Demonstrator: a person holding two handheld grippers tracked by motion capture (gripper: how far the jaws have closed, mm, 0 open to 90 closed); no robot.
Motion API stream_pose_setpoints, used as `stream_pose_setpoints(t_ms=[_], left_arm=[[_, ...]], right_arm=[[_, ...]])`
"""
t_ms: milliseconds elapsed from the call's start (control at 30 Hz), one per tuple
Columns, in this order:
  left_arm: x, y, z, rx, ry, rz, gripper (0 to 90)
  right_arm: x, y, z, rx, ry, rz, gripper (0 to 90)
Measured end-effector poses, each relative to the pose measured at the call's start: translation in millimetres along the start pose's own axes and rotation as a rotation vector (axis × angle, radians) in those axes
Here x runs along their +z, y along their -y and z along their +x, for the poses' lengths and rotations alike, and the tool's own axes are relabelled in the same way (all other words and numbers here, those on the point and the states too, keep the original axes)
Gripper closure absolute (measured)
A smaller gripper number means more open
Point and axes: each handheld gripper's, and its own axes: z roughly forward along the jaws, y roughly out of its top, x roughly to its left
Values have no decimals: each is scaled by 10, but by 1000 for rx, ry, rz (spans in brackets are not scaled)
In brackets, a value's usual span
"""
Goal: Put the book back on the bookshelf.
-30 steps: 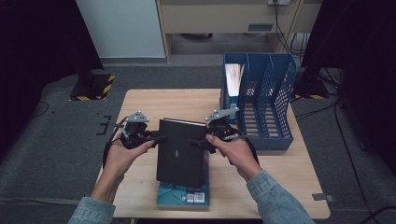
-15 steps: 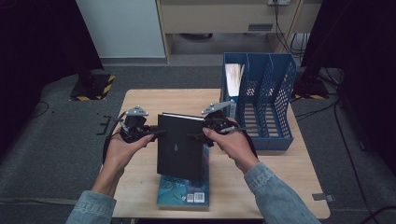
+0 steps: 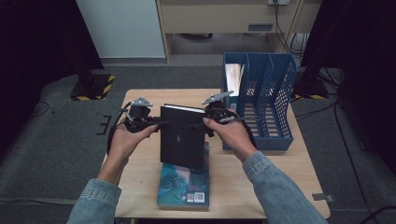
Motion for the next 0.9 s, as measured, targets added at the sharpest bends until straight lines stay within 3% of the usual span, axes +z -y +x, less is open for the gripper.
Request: stream_pose_setpoints(t_ms=[533, 900], left_arm=[[36, -90, 106, -20, 0, 7, 645], [57, -133, 50, 3, -4, 11, 648]], right_arm=[[43, -128, -54, 6, 26, 4, 317], [-3, -151, -89, 5, 32, -3, 316]])
